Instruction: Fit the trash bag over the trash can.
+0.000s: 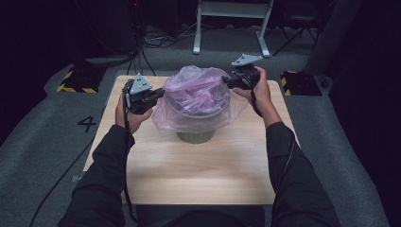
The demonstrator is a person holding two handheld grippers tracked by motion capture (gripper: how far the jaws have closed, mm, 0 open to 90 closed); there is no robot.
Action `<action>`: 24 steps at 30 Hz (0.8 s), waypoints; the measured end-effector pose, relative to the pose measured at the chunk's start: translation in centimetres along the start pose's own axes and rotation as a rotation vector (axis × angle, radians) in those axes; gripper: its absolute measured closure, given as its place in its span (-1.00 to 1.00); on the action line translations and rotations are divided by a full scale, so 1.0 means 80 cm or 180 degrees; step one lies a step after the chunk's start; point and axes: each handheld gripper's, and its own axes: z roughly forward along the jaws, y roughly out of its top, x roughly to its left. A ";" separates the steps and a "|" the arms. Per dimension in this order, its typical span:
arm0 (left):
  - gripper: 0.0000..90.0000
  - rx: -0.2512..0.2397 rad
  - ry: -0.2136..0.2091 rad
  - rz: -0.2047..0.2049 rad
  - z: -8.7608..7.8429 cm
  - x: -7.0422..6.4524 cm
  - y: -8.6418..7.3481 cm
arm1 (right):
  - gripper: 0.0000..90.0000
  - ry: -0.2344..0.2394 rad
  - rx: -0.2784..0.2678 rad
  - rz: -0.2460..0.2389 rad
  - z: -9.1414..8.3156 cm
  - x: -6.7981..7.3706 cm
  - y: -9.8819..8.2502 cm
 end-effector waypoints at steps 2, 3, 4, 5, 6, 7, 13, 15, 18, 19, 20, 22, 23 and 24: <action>0.98 0.0013 0.0080 -0.0059 0.002 0.008 -0.004 | -0.15 0.0072 -0.0058 0.0000 -0.006 -0.001 -0.003; 0.98 0.0027 0.0087 -0.0058 0.003 0.010 -0.006 | -0.19 0.0102 -0.0073 -0.0003 -0.009 -0.003 -0.004; 0.99 0.0040 0.0115 -0.0065 0.004 0.011 -0.007 | -0.23 0.0137 -0.0086 -0.0001 -0.011 -0.003 -0.005; 0.99 0.0055 0.0142 -0.0058 0.005 0.013 -0.008 | -0.25 0.0196 -0.0112 -0.0001 -0.014 -0.004 -0.007; 0.99 0.0053 0.0151 -0.0075 0.006 0.015 -0.010 | -0.27 0.0279 -0.0133 -0.0028 -0.021 -0.006 -0.009; 0.99 0.0054 0.0151 -0.0082 0.007 0.017 -0.011 | -0.27 0.0279 -0.0133 -0.0028 -0.021 -0.006 -0.009; 0.99 0.0112 0.0225 -0.0126 0.022 0.032 -0.017 | 0.50 0.0307 -0.0048 -0.0142 -0.032 -0.017 -0.019; 0.99 0.0119 0.0218 -0.0154 0.028 0.036 -0.019 | 0.67 0.0312 0.0025 -0.0153 -0.027 -0.019 -0.023; 0.99 0.0098 0.0176 -0.0205 0.038 0.041 -0.021 | 0.91 0.0237 0.0076 -0.0134 -0.013 -0.016 -0.028; 0.99 0.0106 0.0175 -0.0199 0.041 0.043 -0.021 | 0.91 0.0237 0.0076 -0.0134 -0.013 -0.016 -0.028; 0.99 0.0086 0.0172 -0.0222 0.046 0.044 -0.022 | 0.93 0.0204 0.0074 -0.0111 -0.008 -0.015 -0.029; 0.99 0.0085 0.0126 -0.0284 0.055 0.047 -0.023 | 0.96 0.0131 0.0047 0.0001 0.002 -0.016 -0.031; 0.99 0.0090 0.0112 -0.0307 0.060 0.048 -0.025 | 0.96 0.0119 0.0044 0.0069 0.007 -0.016 -0.033; 0.99 0.0104 0.0086 -0.0328 0.065 0.048 -0.026 | 0.96 0.0122 0.0055 0.0182 0.018 -0.016 -0.037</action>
